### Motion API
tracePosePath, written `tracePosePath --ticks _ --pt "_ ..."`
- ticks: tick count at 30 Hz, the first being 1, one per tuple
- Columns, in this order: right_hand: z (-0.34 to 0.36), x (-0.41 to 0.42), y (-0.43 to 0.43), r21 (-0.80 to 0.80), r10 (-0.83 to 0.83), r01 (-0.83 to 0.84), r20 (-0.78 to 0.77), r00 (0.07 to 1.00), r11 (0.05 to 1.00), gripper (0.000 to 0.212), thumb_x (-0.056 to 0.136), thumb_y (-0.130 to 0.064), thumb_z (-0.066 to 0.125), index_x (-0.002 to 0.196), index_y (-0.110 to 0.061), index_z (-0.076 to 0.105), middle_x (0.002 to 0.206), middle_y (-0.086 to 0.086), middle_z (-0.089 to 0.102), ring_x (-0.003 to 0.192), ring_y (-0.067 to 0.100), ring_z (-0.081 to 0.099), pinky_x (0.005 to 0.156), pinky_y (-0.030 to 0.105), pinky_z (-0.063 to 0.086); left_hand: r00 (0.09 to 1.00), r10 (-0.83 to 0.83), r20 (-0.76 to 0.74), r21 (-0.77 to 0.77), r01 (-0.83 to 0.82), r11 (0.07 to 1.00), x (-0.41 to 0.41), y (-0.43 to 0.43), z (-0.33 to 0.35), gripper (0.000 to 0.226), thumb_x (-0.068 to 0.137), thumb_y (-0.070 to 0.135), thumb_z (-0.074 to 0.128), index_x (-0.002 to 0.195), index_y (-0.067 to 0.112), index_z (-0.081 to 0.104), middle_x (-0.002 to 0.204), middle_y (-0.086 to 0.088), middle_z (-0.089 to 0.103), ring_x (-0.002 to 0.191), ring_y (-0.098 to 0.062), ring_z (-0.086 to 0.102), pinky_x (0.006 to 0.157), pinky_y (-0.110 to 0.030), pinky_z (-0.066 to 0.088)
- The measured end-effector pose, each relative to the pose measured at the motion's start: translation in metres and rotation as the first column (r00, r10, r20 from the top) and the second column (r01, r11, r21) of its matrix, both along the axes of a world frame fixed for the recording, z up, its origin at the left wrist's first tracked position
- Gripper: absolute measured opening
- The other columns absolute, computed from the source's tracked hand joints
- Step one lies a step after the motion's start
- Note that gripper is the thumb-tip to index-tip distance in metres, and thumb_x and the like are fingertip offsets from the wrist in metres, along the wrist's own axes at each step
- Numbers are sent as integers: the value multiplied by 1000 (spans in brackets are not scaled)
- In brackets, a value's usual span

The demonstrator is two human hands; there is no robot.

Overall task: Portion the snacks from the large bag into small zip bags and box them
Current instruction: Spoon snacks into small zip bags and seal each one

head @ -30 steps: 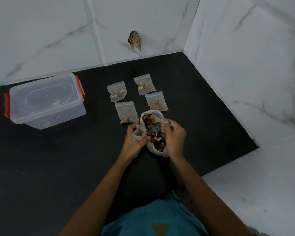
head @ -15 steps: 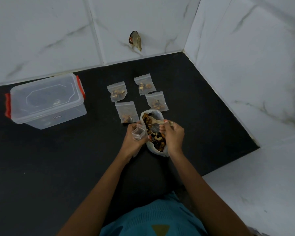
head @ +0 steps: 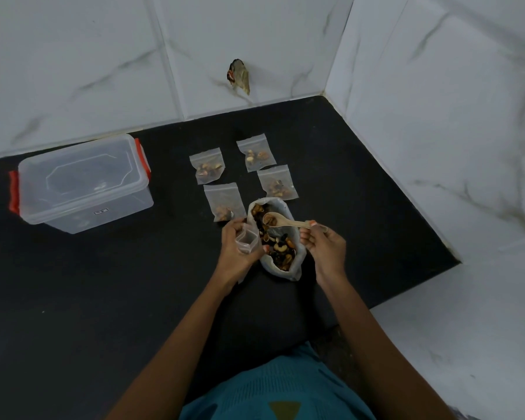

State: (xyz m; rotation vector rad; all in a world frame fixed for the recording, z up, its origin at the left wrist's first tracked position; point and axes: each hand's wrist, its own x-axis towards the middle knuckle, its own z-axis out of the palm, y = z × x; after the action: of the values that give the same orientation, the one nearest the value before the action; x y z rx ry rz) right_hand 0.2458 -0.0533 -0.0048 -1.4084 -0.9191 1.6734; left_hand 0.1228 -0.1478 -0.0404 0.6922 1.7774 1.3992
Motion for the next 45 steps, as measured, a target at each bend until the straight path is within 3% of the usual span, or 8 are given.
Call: tracePosePath --ticks 4,8,18,26,29,33,37,45 --pt "12 10 -3 -38 17 -20 -72 997 999 16 91 -8 53 79 -8 63 71 6 60 67 12 58 64 20 51 1000 -5 -5 16 5 1000 2 -2 -1 60 74 5 74 119 19 37 129 4 33 120 -10 39 88 -12 39" --pt "33 17 -10 3 69 -69 -93 993 998 17 92 -9 52 79 -11 64 73 4 62 69 10 58 68 22 50 1000 -7 -1 -1 7 1000 3 -2 -2 61 73 10 76 119 20 36 130 -7 46 122 -18 46 99 -33 44" --pt "67 24 -31 390 233 -248 84 969 887 17 92 -6 50 87 -9 67 70 2 64 62 3 61 61 16 52 991 58 -122 97 -46 994 12 8 20 60 71 9 78 113 18 37 118 -5 48 114 -15 48 92 -26 44" --pt "65 20 -48 697 232 -462 404 885 548 12 88 -7 57 95 -13 65 80 -13 62 76 -9 61 68 7 48 988 48 -144 87 -36 996 17 11 28 66 67 24 81 113 27 34 126 -14 46 118 -25 49 98 -45 46" --pt "63 18 -50 760 194 -553 519 833 341 25 86 -16 52 99 0 66 86 3 67 87 4 59 74 9 47 995 41 -91 97 -32 995 21 9 34 72 55 48 75 111 31 34 126 -12 46 119 -23 48 98 -41 46" --pt "60 19 -48 797 124 -569 556 822 201 24 84 -11 52 98 4 65 88 12 69 90 12 58 80 18 48 995 46 -92 122 -34 992 23 7 40 72 56 41 73 115 25 34 127 -9 46 120 -17 47 98 -34 45" --pt "59 21 -46 811 152 -544 523 839 212 24 85 -12 53 101 2 64 90 11 68 90 12 60 80 25 50 993 70 -92 172 -53 984 23 6 45 65 65 24 80 111 21 36 115 1 47 108 -10 49 90 -22 45" --pt "62 26 -44 808 176 -476 442 880 348 23 86 -18 52 105 -9 61 91 -2 65 89 0 60 77 10 49 987 82 -135 176 -57 983 21 7 45 58 71 5 77 111 17 36 103 16 46 96 6 50 76 0 40"
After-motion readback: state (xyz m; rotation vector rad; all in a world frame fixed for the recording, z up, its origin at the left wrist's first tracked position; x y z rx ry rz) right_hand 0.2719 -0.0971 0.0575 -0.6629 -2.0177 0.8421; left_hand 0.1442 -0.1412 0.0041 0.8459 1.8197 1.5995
